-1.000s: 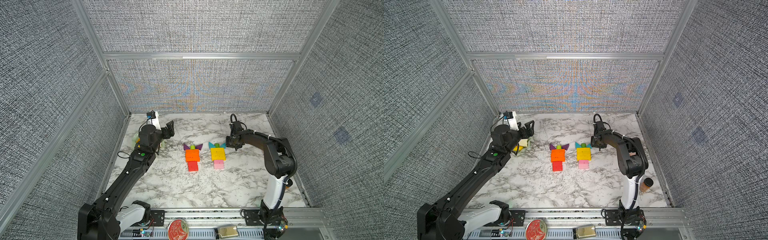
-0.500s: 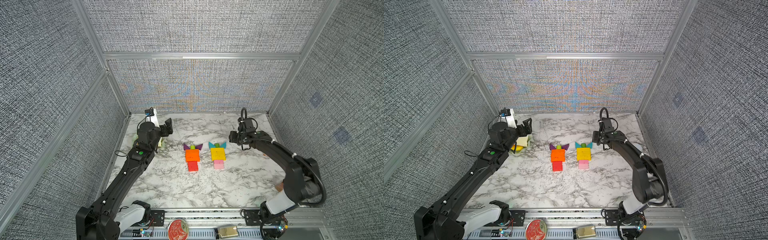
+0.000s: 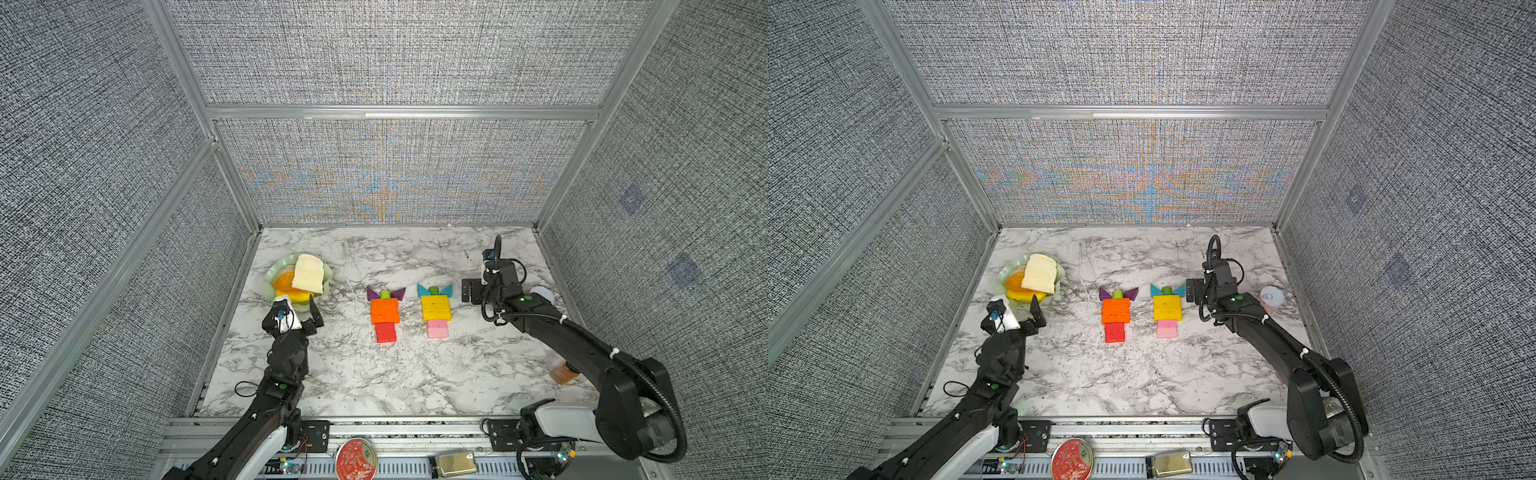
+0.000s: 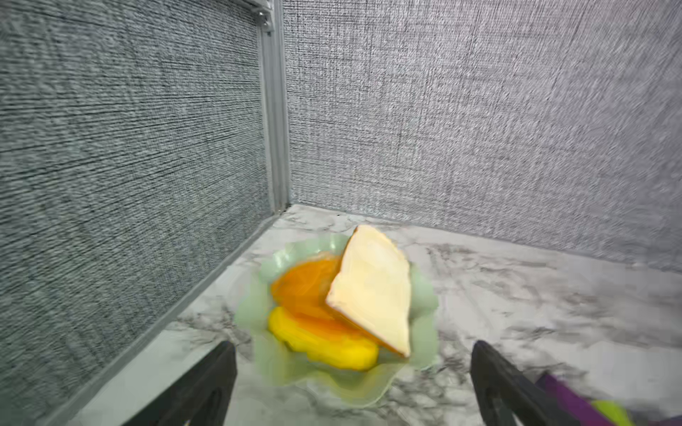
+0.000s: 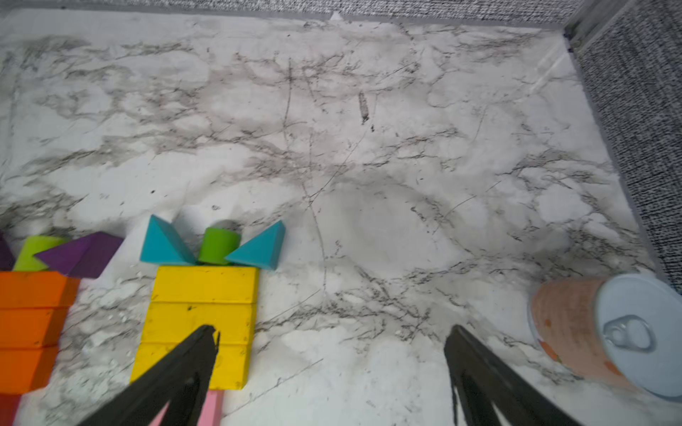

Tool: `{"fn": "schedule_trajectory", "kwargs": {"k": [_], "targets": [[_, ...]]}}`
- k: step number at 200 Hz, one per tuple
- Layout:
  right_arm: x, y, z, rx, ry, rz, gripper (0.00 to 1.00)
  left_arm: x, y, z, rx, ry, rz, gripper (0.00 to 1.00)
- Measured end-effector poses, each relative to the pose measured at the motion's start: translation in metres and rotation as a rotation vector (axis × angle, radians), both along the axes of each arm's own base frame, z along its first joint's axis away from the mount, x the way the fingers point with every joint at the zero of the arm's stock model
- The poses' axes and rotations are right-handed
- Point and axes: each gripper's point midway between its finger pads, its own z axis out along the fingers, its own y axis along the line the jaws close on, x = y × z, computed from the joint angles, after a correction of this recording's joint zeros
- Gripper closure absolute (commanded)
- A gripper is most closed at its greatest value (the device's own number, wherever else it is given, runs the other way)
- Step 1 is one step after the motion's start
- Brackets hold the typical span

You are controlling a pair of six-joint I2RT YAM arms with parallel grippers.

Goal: Assemble a carrot with building blocks
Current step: Reset both arms

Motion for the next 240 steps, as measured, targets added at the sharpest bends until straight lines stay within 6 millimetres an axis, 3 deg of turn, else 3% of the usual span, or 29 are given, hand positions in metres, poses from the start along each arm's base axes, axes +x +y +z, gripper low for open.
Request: {"fn": "schedule_trajectory", "kwargs": {"k": [26,56,76,107,143,160,204,240], "targets": [[-0.005,-0.027,-0.004,0.014,-0.084,-0.041,0.01,0.009,0.023,0.002,0.055,0.0,0.122,0.01],[-0.009,-0.036,-0.014,-0.034,-0.171,0.004,0.01,0.018,0.045,-0.038,0.137,0.126,0.207,0.01],[-0.006,-0.045,-0.022,-0.065,-0.202,0.004,0.01,0.029,0.041,-0.045,0.202,0.146,0.18,0.01],[0.001,-0.057,-0.036,-0.086,-0.216,-0.011,0.01,0.037,0.035,-0.036,0.266,0.103,0.128,0.01],[0.011,-0.053,-0.03,-0.068,-0.253,0.009,0.01,0.049,0.04,-0.011,0.241,0.029,0.13,0.01],[0.012,-0.053,-0.027,-0.066,-0.265,0.015,0.01,0.058,0.036,-0.01,0.243,0.04,0.094,0.01],[0.007,-0.061,-0.029,-0.071,-0.27,-0.001,0.01,0.038,0.035,-0.025,0.239,0.066,0.051,0.01],[0.009,-0.063,-0.035,-0.067,-0.256,-0.002,0.01,0.047,0.022,0.005,0.117,-0.015,-0.019,0.01]]}}
